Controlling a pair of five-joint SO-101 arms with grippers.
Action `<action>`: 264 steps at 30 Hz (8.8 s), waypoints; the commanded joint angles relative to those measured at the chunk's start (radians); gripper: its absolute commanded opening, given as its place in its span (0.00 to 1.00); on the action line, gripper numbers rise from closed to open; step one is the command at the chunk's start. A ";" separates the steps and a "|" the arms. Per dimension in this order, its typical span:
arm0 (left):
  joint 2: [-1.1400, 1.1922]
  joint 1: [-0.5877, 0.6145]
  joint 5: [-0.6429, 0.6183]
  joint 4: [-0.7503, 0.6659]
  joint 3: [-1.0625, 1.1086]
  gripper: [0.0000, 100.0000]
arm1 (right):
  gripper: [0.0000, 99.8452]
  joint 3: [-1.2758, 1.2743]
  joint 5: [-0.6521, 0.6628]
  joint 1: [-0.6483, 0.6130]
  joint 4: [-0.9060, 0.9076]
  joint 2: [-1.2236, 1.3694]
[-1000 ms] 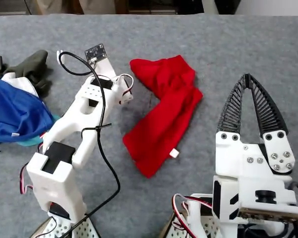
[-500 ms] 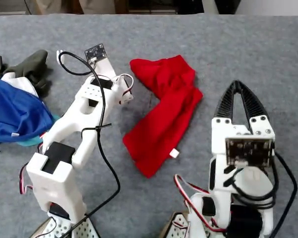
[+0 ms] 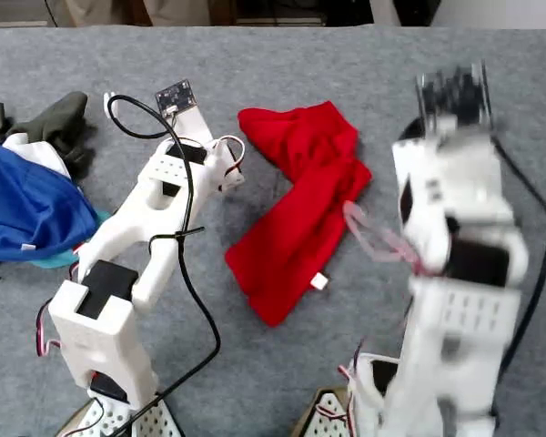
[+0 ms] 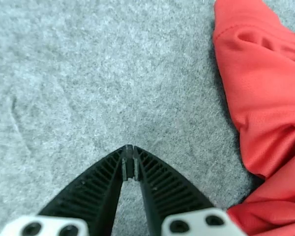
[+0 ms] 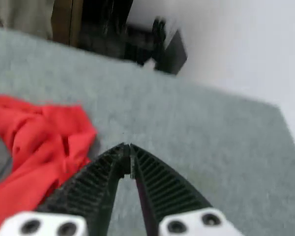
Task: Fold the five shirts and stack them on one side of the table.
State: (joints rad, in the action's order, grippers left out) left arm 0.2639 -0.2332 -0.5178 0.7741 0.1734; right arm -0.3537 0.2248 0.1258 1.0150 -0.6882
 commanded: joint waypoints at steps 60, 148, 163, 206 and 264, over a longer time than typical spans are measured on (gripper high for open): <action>0.002 -0.012 0.006 -0.034 -0.015 0.02 | 0.00 2.017 -0.189 0.102 0.615 1.929; 0.631 -0.658 0.049 0.516 -1.203 0.02 | 0.29 1.877 0.344 1.012 0.772 1.822; 0.710 -0.569 0.020 0.465 -1.201 0.20 | 0.29 1.876 0.344 1.021 0.772 1.822; 0.954 -0.618 0.198 0.666 -1.666 0.02 | 0.29 1.817 0.342 1.017 0.772 1.824; -0.446 0.048 0.911 0.985 -0.367 0.22 | 0.29 1.817 0.750 0.932 0.772 1.639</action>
State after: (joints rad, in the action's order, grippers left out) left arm -0.1166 -0.1995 0.4043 1.7484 -0.1903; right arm 1.4599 0.9643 1.0909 1.7683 1.0533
